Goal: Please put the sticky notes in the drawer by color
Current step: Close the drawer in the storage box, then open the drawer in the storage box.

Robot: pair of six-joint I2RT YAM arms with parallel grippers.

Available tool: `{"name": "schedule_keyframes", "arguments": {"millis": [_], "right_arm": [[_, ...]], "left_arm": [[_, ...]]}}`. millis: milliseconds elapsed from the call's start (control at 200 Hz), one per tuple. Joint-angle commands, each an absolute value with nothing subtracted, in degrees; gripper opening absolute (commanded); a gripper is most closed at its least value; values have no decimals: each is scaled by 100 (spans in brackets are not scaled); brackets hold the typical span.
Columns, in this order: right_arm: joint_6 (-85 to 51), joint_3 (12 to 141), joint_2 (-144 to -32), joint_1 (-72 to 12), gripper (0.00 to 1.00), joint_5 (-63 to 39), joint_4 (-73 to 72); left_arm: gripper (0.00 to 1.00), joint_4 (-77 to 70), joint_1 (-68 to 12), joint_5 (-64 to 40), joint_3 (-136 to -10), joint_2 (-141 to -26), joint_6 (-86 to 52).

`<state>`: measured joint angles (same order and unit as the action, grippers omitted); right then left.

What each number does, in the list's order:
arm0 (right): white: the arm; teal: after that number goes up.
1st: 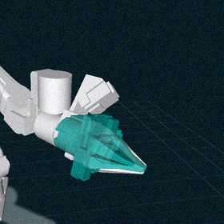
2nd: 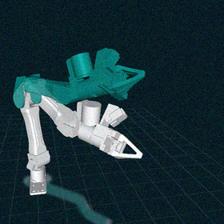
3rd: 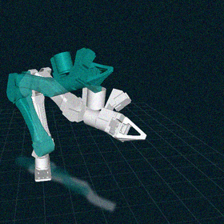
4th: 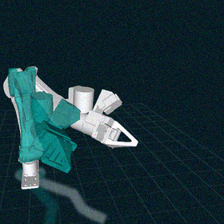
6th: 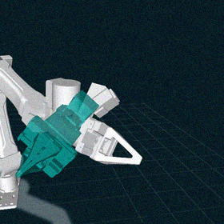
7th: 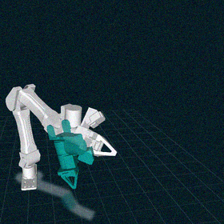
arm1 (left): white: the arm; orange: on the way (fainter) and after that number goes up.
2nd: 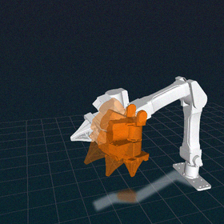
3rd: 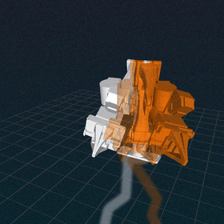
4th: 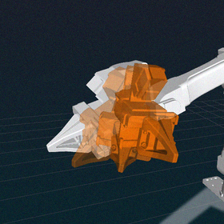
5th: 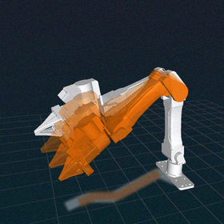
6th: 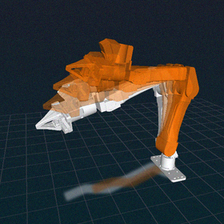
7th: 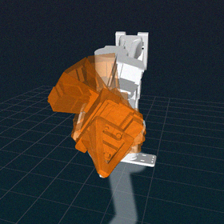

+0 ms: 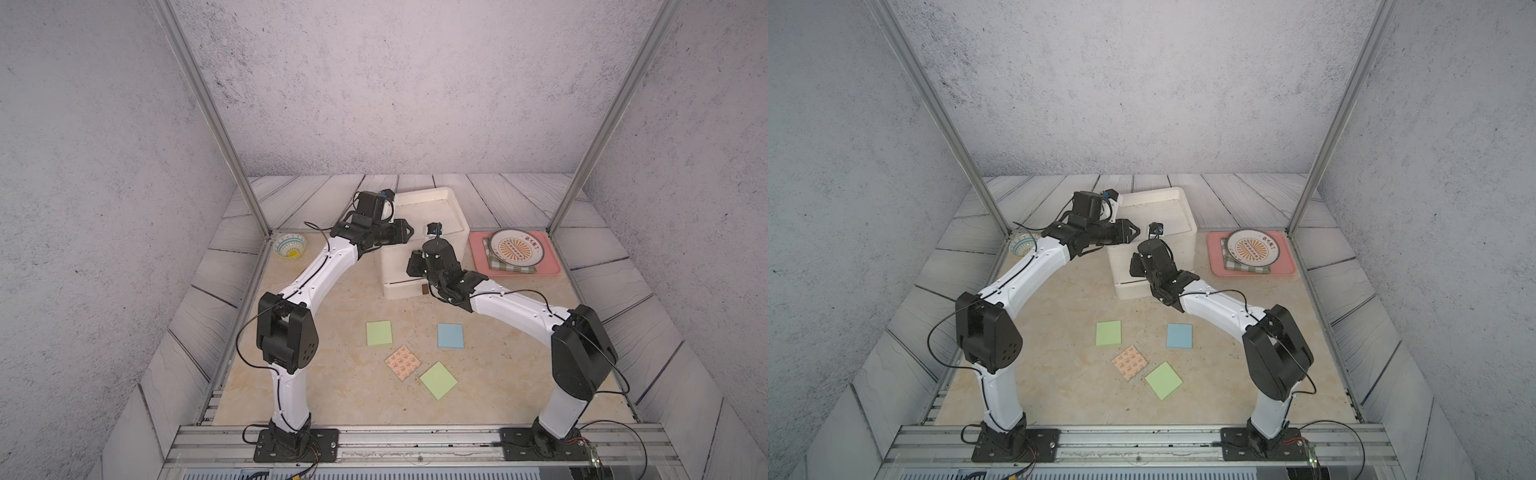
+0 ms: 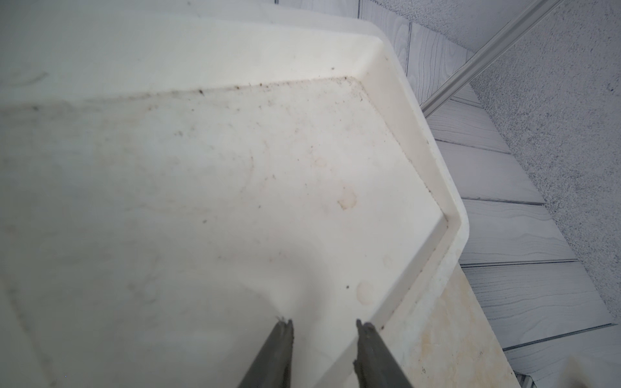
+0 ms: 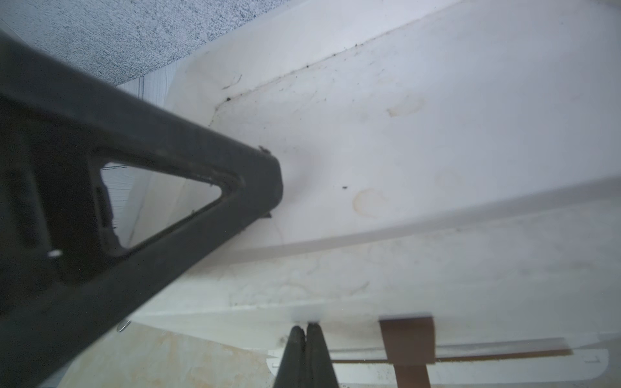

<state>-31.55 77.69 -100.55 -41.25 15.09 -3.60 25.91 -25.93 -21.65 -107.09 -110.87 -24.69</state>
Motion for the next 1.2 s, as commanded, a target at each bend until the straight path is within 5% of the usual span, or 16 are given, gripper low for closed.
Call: {"name": "schedule_keyframes", "arguments": {"millis": [0,300,666,871,1056,1191], "right_arm": [[-2924,8051,-10109,-4062,4,1393,-699],[-3230,6908,-8415,-4054,14,1176,208],[-2953,5510,-7178,-3982,45,736,910],[-3099,5361,-7694,-3766,61,143,502],[-3024,5804,-8499,-3572,63,-243,346],[-3033,6206,-9028,-3410,63,-546,314]], "left_arm": [[37,3768,-2514,-2105,-10488,-11179,-2427],[44,4494,-2509,-2198,-11546,-10845,-2308],[59,4469,-2407,-1881,-11315,-10263,-2136],[60,4793,-2354,-2029,-12547,-11237,-2204],[60,5541,-2371,-2347,-14563,-12617,-2292],[60,5410,-2368,-2497,-14847,-13018,-2405]]}}
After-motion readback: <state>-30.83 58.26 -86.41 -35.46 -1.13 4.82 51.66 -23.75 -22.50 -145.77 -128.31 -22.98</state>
